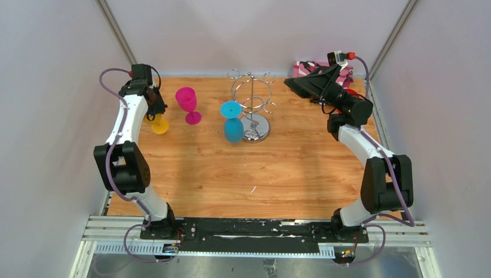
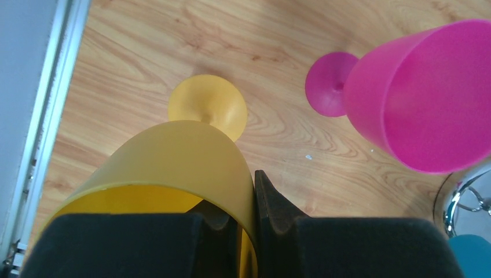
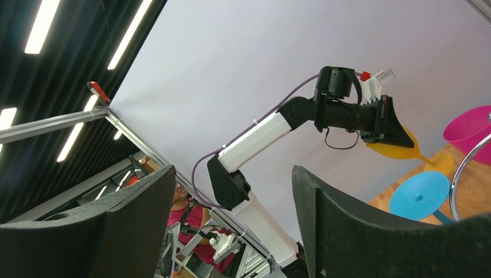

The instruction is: Take the wine glass off the wine glass rack

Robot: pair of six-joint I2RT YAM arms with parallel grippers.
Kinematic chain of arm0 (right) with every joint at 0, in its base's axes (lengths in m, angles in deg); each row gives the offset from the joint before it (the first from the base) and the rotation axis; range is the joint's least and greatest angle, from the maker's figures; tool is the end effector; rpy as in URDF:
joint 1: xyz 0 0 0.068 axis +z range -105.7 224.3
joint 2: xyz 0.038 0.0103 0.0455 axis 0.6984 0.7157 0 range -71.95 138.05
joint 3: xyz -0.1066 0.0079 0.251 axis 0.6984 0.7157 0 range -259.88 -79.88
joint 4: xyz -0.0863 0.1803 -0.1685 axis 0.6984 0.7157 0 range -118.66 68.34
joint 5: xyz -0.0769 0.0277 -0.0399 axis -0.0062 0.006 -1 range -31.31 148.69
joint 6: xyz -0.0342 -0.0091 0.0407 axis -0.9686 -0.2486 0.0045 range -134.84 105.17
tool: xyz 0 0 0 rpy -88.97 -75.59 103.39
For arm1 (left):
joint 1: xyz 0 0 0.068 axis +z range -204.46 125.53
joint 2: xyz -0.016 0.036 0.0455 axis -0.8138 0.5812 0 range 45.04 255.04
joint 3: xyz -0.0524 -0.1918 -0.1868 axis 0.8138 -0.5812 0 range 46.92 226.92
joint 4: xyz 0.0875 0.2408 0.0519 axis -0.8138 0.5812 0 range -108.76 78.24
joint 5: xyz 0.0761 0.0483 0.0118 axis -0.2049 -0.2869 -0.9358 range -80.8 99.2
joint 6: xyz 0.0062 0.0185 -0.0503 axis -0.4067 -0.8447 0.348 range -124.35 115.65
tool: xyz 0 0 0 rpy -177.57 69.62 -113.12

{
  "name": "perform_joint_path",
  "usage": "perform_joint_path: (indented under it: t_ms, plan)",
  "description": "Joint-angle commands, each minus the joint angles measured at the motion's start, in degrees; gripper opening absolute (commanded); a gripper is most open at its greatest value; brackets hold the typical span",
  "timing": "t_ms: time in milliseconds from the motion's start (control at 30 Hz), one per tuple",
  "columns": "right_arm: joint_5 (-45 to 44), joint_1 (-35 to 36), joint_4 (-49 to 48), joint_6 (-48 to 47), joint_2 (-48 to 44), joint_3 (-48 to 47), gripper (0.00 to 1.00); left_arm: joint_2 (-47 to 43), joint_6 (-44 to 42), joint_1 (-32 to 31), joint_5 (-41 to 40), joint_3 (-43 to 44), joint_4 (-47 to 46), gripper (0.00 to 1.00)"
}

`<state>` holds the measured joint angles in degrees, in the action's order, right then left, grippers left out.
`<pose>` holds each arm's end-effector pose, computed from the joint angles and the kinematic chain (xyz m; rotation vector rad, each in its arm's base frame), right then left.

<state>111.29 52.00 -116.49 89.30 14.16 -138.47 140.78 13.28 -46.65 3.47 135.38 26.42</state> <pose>0.2880 0.0675 0.3999 -0.2898 1.1996 1.9844 0.3598 0.0530 0.3178 -0.5874 2.4100 0.0516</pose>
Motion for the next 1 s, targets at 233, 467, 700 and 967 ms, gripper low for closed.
perform_joint_path:
  t_ms: [233,467,700,967]
  plan:
    - [2.11,-0.75,-3.57,0.19,1.32,-0.42,0.78,6.59,1.53,1.87,1.6,-0.93,-5.09,0.0]
    - [2.0,-0.72,-3.53,0.11,2.46,-0.44,0.78,8.24,1.41,2.04,1.18,-1.8,-6.4,0.0]
    - [1.96,-0.76,-3.57,-0.16,2.88,-0.31,0.78,9.64,1.09,2.06,0.51,-1.16,-6.06,0.0]
    - [1.93,-0.7,-3.56,-0.16,3.2,-0.17,0.78,9.38,0.65,2.11,-1.01,0.33,-5.27,0.12]
